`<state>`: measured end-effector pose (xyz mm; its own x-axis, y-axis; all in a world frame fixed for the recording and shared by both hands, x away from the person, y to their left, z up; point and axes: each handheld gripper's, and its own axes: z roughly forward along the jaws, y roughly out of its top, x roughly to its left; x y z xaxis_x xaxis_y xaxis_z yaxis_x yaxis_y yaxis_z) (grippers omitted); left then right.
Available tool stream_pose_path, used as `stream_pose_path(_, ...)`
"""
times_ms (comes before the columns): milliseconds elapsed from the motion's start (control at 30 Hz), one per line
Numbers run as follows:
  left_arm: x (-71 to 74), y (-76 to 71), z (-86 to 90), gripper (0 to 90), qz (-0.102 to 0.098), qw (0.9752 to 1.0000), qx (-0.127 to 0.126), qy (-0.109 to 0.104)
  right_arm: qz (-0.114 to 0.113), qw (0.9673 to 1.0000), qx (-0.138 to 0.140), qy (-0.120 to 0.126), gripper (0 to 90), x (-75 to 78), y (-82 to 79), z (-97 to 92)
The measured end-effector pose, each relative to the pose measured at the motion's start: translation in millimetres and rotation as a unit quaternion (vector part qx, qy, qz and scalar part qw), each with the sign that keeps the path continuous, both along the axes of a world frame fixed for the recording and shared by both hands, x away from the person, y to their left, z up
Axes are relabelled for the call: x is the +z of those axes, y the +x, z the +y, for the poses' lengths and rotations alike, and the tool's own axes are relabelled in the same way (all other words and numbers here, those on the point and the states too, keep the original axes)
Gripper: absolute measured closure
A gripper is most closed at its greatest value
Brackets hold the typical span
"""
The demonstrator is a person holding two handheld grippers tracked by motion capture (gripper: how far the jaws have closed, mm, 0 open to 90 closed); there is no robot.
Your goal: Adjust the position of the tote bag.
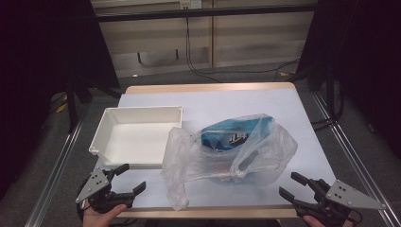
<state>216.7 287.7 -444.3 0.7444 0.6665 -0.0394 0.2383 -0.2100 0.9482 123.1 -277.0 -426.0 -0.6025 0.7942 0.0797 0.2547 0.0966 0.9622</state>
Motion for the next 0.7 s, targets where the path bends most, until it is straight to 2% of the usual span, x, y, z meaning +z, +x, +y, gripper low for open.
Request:
stream_pose_path(233,2.3,-3.8,0.9,12.8,-0.009,0.9999,-0.002,0.006,-0.001,0.9995,0.033,-0.002,50.5,8.2,-4.7,11.9)
stream_pose_path(400,1.7,-4.3,-0.9,13.0,-0.005,0.9999,-0.001,0.009,0.004,0.9981,0.061,-0.009,57.9,13.0,-2.2,23.6)
stream_pose_path(433,1.7,-4.3,-0.9,13.4,-0.005,0.9999,-0.001,0.009,0.004,0.9981,0.061,-0.009,57.9,13.0,-2.2,23.6)
stream_pose_path(467,1.7,-4.7,-1.5,13.4,-0.004,1.0,-0.001,0.0,0.008,0.9977,0.067,-0.006,58.8,13.9,-1.9,25.4)
stream_pose_path(533,1.9,-5.0,-1.5,13.7,-0.007,1.0,0.0,0.003,0.007,0.9966,0.082,-0.007,61.2,18.0,-1.4,30.2)
stream_pose_path(700,2.6,-5.7,-0.7,14.0,-0.006,0.9999,0.0,0.009,0.0,0.9955,0.095,-0.002,60.4,27.7,-1.8,37.6)
